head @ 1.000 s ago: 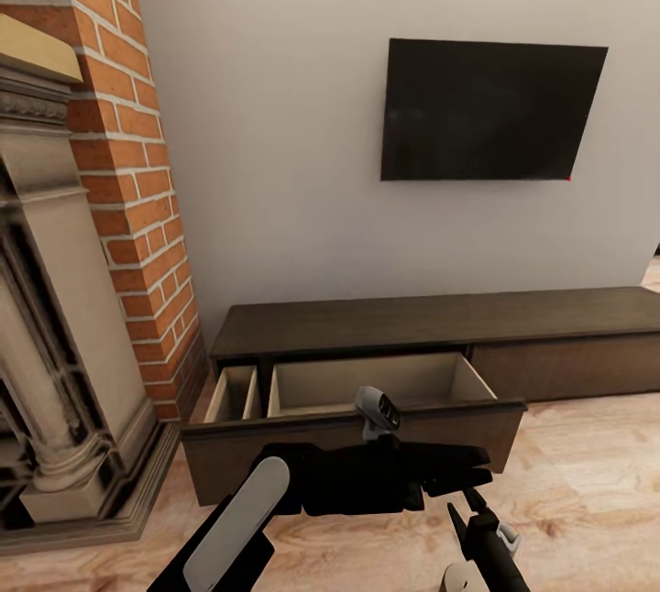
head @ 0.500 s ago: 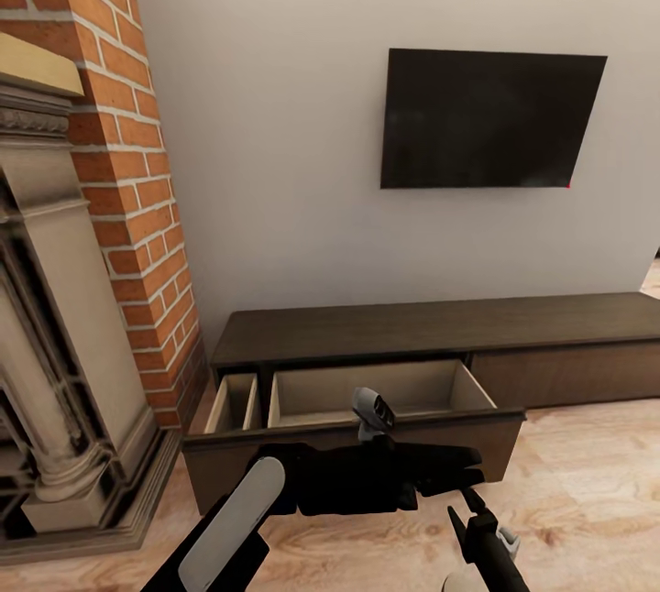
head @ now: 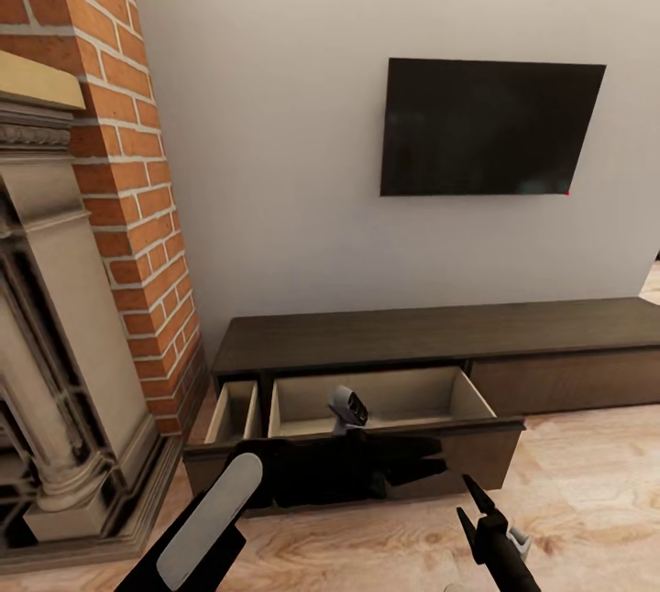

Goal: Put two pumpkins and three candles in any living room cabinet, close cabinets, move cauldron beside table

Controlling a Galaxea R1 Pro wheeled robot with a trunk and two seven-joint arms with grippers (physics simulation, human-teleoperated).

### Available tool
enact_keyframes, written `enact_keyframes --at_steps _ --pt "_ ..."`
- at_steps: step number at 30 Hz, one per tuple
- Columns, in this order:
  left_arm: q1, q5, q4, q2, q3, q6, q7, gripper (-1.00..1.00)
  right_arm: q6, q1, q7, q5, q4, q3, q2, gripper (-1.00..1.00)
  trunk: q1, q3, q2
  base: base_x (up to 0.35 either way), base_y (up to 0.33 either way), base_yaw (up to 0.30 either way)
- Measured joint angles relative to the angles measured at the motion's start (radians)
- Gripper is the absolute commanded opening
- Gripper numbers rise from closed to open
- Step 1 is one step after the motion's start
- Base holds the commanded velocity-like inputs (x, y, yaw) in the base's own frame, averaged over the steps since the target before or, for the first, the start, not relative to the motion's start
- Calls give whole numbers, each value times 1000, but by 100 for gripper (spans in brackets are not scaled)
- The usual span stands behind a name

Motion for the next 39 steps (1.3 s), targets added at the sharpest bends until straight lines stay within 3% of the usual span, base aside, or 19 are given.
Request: enact_keyframes --at_steps 5,10,14,20,27,32,34,39 --pt "0 9 0 15 7 3 0 100 1 0 -58 -5 2 -2 -23 100 -19 16 35 0 0 0" --pt "0 97 -1 89 36 5 -1 100 2 0 -153 -11 -3 -8 -47 100 -38 31 70 0 0 0" --pt "0 131 -1 128 41 5 -2 100 8 0 -165 -5 -9 -7 -63 100 -54 44 98 0 0 0" --pt "0 139 0 139 45 5 -2 100 86 0 -160 0 -16 -7 -69 100 -77 63 140 0 0 0" --pt "0 140 0 141 45 5 -2 100 99 0 -162 4 -19 -2 -94 100 -104 85 189 0 0 0" --pt "0 145 0 169 50 5 -2 100 102 0 -146 5 -20 1 -103 100 -123 100 224 0 0 0" --pt "0 165 0 181 51 5 -2 100 102 0 -144 4 -20 1 -103 100 -130 107 238 0 0 0" --pt "0 181 0 186 50 5 -2 100 103 0 -147 4 -29 0 -104 100 -150 122 273 0 0 0"
